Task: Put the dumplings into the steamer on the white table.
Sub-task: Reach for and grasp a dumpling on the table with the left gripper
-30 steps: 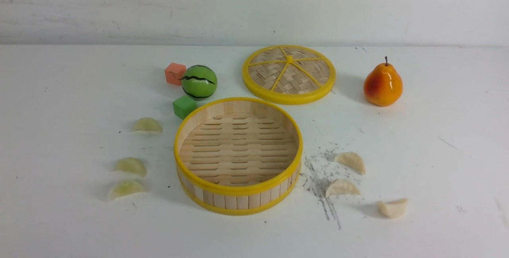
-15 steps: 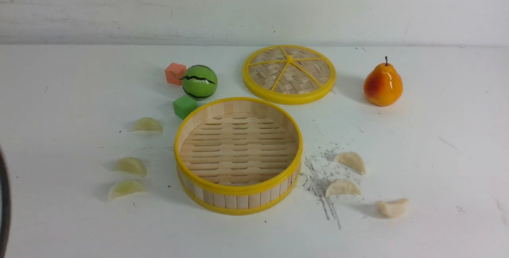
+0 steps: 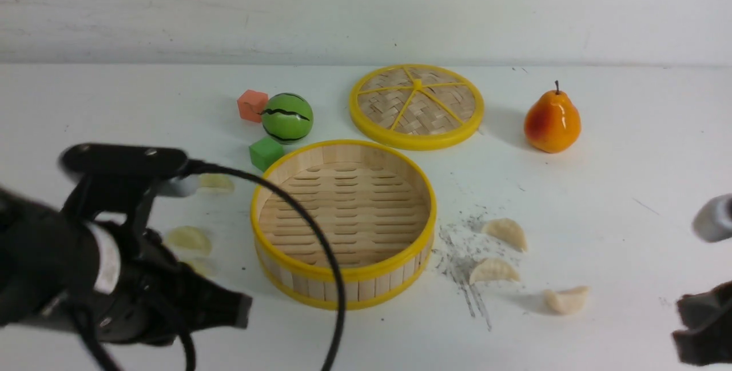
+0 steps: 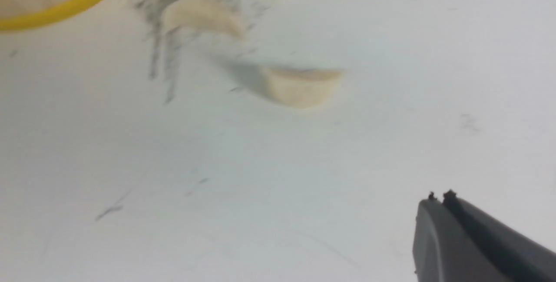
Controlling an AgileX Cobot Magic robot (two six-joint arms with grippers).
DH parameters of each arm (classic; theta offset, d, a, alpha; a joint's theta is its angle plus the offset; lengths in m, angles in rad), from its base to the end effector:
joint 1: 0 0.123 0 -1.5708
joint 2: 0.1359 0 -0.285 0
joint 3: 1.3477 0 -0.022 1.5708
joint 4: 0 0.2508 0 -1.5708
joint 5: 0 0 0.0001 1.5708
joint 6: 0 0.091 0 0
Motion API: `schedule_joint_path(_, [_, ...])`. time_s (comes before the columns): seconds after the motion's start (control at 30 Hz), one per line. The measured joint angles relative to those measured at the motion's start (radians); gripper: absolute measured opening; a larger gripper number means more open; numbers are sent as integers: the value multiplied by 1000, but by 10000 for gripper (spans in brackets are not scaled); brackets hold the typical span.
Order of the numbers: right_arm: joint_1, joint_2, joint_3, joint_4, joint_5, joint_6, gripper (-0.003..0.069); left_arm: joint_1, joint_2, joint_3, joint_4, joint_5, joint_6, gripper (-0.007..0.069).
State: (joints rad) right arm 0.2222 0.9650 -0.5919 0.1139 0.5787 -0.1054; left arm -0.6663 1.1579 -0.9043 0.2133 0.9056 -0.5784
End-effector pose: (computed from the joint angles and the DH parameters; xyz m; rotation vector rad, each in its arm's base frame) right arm 0.1713 0.0445 0.2585 -0.3101 2.4177 0.1710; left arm 0.1798 -0.1220 0.2989 0.2315 2.6075 -0.1736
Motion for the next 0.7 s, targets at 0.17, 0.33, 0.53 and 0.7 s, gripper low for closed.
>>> schedule_joint_path(0.17, [119,94,-3,150,65,-228,-10,54,188,-175,19,56,93,-14])
schedule_joint_path(0.33, [177,100,-3,235,99,-370,-9,197,360,-233,32,0,296,-13])
schedule_joint_path(0.53, [178,94,-3,279,104,-391,-6,269,491,-234,2,-49,597,6])
schedule_joint_path(0.7, [178,93,-6,283,107,-391,-2,303,556,-234,6,-152,632,118])
